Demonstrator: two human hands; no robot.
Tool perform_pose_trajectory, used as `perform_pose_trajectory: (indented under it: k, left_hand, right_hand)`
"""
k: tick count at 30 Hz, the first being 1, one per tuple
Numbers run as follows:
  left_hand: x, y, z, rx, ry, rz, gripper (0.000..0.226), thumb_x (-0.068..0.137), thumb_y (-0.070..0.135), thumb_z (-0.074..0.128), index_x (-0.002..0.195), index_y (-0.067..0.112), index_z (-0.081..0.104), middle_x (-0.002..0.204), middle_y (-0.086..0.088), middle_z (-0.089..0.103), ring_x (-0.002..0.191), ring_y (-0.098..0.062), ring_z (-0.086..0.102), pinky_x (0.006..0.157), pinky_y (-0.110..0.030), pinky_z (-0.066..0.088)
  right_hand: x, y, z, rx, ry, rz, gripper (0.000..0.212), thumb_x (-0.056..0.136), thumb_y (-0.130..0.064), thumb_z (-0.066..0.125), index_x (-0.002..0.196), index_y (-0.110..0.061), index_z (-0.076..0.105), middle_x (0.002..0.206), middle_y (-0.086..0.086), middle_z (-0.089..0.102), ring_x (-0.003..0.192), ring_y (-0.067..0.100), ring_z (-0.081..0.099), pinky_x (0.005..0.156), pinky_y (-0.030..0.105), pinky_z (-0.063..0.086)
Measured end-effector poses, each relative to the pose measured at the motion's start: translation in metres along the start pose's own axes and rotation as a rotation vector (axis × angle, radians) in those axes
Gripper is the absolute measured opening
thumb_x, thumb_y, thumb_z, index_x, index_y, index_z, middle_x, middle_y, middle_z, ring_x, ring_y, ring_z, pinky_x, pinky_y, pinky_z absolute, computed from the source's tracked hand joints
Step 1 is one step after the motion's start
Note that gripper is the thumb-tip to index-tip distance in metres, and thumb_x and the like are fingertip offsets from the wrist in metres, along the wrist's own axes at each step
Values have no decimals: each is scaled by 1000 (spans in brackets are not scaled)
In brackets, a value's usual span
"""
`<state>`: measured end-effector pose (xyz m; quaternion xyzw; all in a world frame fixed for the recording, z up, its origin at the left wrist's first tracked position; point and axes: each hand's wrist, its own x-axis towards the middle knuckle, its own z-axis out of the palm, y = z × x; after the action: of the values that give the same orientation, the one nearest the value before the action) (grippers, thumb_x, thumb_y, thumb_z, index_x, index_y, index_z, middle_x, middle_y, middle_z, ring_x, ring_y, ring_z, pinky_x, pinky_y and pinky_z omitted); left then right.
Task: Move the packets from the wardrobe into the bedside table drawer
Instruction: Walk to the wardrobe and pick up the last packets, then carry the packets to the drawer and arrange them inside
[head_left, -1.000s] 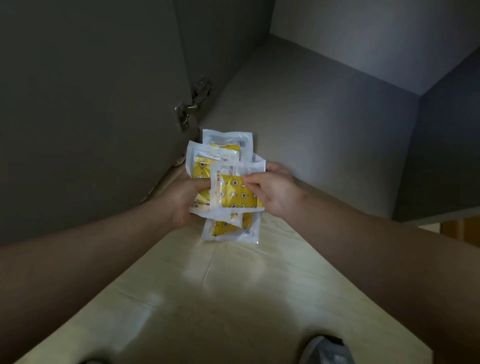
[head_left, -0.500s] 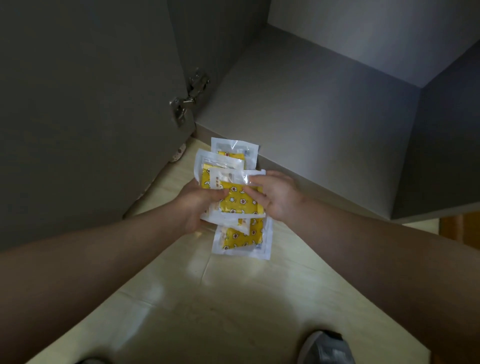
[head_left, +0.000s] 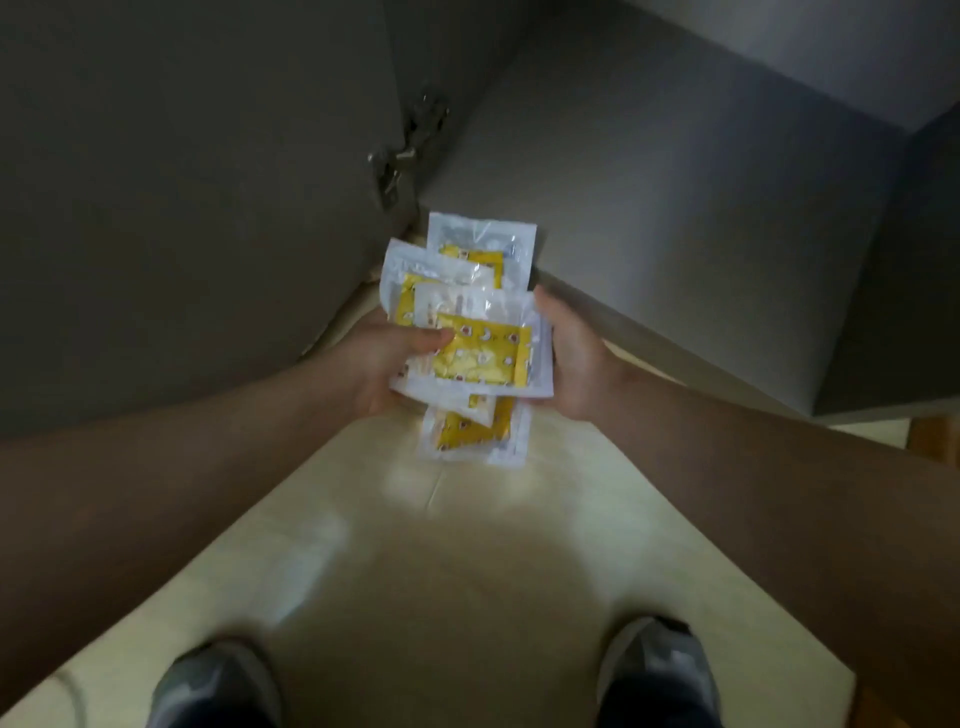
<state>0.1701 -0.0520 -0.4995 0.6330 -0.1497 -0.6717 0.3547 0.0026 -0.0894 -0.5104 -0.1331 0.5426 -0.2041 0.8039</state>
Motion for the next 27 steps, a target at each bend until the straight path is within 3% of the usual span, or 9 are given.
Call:
perform_pose_trajectory:
  k: [3, 6, 9, 11, 15, 19, 23, 25, 27]
  left_hand:
    - [-29, -4, 8, -52, 20, -49, 34, 83, -5, 62, 112, 12, 62, 103, -8, 70, 83, -22, 69, 64, -37, 59]
    - [-78, -10, 14, -78, 29, -149, 40, 82, -8, 62, 119, 7, 60, 104, -11, 69, 80, -23, 69, 63, -36, 59]
    - [-134, 0, 19, -113, 38, -234, 38, 84, -8, 60, 118, 8, 60, 105, -9, 69, 75, -20, 71, 59, -34, 59]
    - [-173, 13, 23, -131, 53, -280, 37, 85, -6, 60, 118, 10, 60, 105, -8, 70, 76, -20, 71, 59, -33, 59]
    - [-252, 52, 37, -128, 90, -339, 32, 86, -2, 62, 114, 12, 61, 102, -4, 70, 75, -16, 70, 56, -29, 58]
    - [-325, 92, 49, -172, 121, -339, 31, 87, 0, 60, 116, 11, 61, 104, -7, 71, 80, -19, 71, 60, -32, 59]
    - [-391, 131, 59, -274, 230, -324, 28, 85, 4, 64, 112, 12, 63, 105, -8, 71, 88, -24, 70, 75, -40, 58]
    - [-419, 149, 63, -355, 280, -291, 32, 84, 5, 66, 115, 13, 62, 110, -10, 70, 97, -28, 68, 84, -46, 54]
    - [-444, 164, 63, -450, 329, -250, 35, 83, 2, 66, 117, 13, 61, 110, -10, 69, 98, -29, 67, 79, -45, 55]
  right_hand:
    - [-17, 17, 8, 81, 127, 10, 47, 93, -41, 50, 131, -14, 55, 126, 14, 61, 105, 34, 64, 59, 33, 56]
    - [-60, 38, 17, 93, 268, 66, 43, 87, -29, 58, 125, -10, 59, 124, 17, 62, 105, 37, 64, 57, 32, 55]
    - [-124, 38, 27, 12, 348, 144, 23, 90, -30, 57, 105, -13, 63, 105, 6, 68, 82, 24, 67, 55, 22, 48]
    - [-168, 32, 38, -61, 390, 208, 13, 90, -34, 56, 89, -22, 60, 97, 0, 65, 73, 14, 61, 59, 24, 41]
    - [-250, 16, 66, -116, 395, 272, 15, 87, -37, 60, 84, -23, 60, 96, 0, 66, 81, 16, 60, 72, 25, 41]
    - [-320, -12, 94, -156, 328, 260, 20, 87, -37, 61, 98, -21, 65, 109, 5, 70, 100, 23, 65, 103, 36, 42]
    - [-380, -49, 123, -256, 260, 228, 26, 85, -35, 63, 106, -20, 65, 112, 3, 68, 107, 22, 62, 102, 37, 43]
    - [-408, -70, 140, -333, 213, 210, 17, 86, -34, 60, 98, -22, 66, 104, 0, 68, 106, 20, 62, 99, 34, 43]
    - [-431, -88, 159, -418, 182, 175, 11, 88, -30, 57, 88, -22, 65, 95, -1, 67, 99, 20, 63, 97, 34, 44]
